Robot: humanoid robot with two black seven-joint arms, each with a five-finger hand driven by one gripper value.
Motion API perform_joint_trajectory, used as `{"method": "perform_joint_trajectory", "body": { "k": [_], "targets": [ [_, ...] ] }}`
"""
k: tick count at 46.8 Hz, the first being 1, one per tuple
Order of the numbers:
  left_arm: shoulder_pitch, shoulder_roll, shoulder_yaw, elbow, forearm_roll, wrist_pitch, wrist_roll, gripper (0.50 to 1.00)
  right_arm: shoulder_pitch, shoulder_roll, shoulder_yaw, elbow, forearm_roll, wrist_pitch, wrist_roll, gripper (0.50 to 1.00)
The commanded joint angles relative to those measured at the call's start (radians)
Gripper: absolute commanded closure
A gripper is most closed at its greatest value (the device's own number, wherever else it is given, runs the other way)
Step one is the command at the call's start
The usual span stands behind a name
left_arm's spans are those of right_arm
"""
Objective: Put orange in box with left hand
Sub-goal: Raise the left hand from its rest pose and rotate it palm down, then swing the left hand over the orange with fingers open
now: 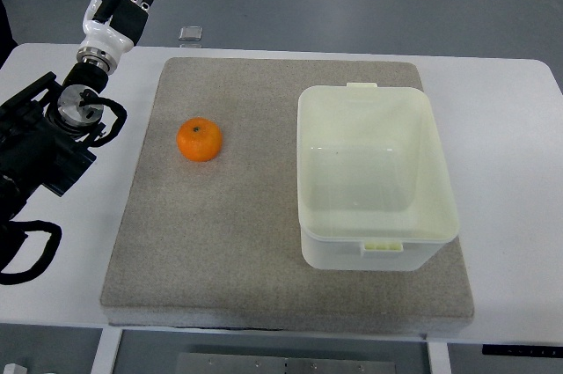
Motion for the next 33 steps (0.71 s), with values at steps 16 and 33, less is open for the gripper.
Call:
{"method": "perform_joint_trajectory", "body": {
  "k": [16,33],
  "targets": [
    [-0.112,0.048,0.364,-0.012,0.255,0.128,0.006,0.51,0.0,0.0,0.0,0.0,0.0,0.0,0.0,0.568],
    [-0.161,0.126,0.453,-0.081,0.587,0.119,0.0,0.51,0.0,0.0,0.0,0.0,0.0,0.0,0.0,0.568]
  ]
}}
